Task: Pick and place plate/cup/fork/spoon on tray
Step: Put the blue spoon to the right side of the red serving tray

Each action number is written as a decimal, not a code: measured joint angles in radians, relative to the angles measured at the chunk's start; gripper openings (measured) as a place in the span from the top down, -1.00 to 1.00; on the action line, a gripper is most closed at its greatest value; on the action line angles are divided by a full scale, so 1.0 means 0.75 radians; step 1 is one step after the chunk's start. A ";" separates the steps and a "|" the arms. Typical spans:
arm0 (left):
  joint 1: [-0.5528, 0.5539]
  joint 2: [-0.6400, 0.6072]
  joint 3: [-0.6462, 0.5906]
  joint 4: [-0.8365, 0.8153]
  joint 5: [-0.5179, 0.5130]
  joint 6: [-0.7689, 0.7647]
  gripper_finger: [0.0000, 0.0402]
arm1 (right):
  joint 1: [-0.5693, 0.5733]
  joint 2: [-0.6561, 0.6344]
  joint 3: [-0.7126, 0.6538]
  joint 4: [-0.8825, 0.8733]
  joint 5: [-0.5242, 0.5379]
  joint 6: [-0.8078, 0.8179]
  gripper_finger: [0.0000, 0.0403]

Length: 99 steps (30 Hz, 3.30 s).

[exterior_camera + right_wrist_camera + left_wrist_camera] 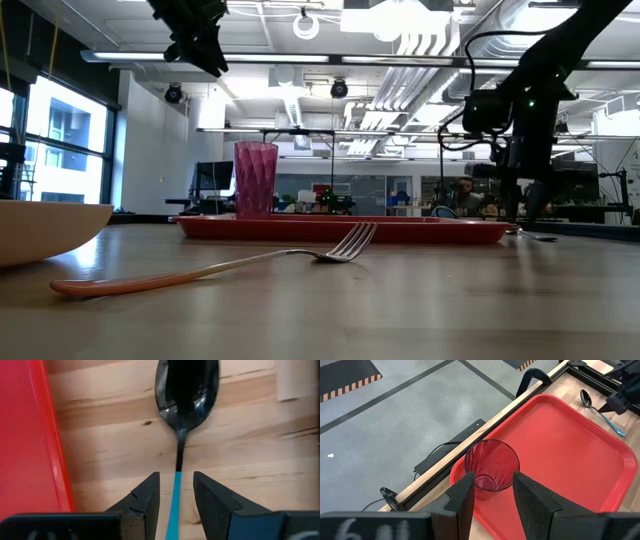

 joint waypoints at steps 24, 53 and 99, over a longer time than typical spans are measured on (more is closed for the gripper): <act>0.000 0.000 0.000 -0.001 0.000 -0.001 0.38 | 0.000 0.139 0.044 0.015 0.002 -0.012 0.95; 0.000 0.000 0.000 -0.001 0.000 -0.001 0.38 | 0.176 -0.322 0.047 0.458 -0.012 0.196 1.00; 0.001 0.000 0.000 -0.001 0.000 -0.001 0.38 | 0.359 0.488 0.588 -0.137 -0.048 0.178 1.00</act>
